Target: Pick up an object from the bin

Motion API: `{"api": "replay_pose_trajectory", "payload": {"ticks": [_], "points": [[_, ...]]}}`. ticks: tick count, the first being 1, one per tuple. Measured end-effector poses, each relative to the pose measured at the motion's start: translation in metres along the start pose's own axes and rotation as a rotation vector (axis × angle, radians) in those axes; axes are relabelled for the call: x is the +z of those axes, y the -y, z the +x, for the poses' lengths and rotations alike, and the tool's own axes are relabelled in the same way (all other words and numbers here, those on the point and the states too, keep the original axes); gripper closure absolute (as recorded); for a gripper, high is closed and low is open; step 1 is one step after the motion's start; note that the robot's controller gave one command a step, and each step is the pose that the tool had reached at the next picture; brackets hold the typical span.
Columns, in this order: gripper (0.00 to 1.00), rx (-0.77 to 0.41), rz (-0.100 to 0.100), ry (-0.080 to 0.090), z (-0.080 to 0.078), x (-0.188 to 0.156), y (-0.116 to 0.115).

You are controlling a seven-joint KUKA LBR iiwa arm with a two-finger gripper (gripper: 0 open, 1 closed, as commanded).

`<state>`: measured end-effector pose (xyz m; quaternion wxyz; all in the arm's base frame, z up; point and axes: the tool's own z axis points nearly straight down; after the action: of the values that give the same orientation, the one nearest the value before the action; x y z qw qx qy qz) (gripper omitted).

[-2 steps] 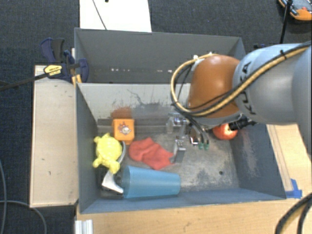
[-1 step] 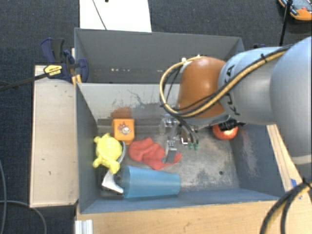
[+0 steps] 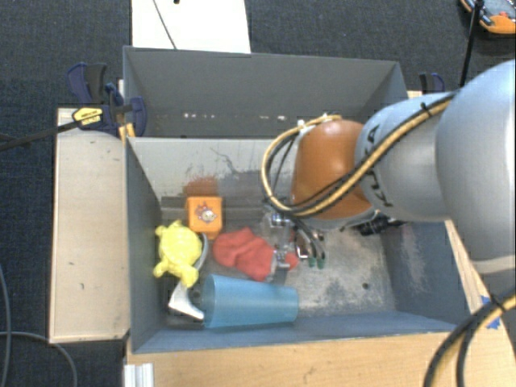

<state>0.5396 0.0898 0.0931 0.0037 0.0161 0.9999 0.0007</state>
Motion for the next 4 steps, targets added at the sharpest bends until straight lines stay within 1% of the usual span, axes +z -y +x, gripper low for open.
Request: {"api": "replay_pose_trajectory", "payload": {"ticks": [1, 2, 3, 4], "points": [[1.00, 0.063, 0.000, -0.005, -0.023, 0.023, -0.011], [1.00, 0.063, 0.000, -0.005, -0.023, 0.023, -0.011], [1.00, 0.058, 0.002, -0.012, -0.028, -0.023, -0.018], [1.00, 0.055, -0.002, 0.006, -0.034, -0.044, -0.021]]}}
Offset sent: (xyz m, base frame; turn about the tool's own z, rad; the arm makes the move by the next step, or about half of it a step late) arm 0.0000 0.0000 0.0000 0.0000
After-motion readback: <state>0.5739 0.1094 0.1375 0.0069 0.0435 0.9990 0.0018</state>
